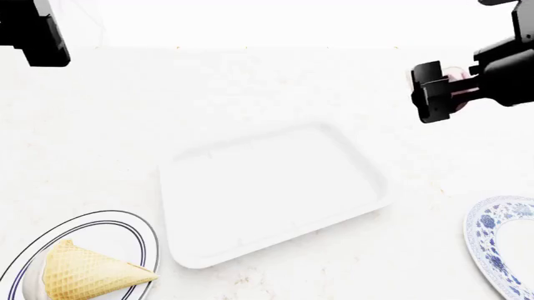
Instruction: Move the dessert items from the plate to the tray.
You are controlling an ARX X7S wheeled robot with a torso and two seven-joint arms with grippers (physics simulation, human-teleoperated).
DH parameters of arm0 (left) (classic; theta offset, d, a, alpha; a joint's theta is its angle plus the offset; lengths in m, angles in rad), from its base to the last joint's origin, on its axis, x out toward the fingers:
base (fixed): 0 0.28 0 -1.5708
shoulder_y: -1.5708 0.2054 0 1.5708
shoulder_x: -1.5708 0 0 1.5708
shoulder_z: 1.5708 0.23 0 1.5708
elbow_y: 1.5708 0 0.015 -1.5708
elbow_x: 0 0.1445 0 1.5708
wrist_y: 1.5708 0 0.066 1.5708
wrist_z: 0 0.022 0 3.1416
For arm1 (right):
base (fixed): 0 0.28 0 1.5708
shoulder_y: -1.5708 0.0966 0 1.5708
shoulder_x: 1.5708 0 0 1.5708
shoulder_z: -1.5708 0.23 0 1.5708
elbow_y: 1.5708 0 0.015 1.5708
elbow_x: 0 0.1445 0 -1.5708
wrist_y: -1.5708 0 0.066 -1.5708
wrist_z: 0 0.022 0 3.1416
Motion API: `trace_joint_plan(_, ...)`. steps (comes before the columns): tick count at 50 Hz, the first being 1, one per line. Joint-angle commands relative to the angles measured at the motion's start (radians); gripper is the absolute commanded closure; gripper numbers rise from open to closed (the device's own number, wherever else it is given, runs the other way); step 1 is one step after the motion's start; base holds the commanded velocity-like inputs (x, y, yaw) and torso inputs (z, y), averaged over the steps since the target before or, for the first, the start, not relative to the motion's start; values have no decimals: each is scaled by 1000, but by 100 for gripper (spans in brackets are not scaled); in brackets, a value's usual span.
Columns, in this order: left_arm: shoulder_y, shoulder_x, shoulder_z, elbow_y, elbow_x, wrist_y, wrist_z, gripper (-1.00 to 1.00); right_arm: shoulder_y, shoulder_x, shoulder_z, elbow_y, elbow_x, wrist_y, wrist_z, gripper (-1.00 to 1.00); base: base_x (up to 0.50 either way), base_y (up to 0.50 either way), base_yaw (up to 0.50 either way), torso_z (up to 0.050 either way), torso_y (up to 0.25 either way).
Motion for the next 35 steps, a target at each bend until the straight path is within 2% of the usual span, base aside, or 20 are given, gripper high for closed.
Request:
trace_joint_plan(1, -21, -4, 9, -18, 8, -9, 10, -100, -38, -76, 4, 10, -72, -24, -91, 100, 0, 0, 0, 0, 0)
trace_joint_plan(15, 9, -41, -2, 7, -1, 13, 5, -100, -98, -161, -7, -3, -112, -62, -159, 100, 0, 0, 0, 0, 0)
trace_joint_plan(35, 10, -48, 11, 7, -13, 24, 5, -100, -173, -241, -22, -11, -194, -113, -268, 100, 0, 0, 0, 0, 0)
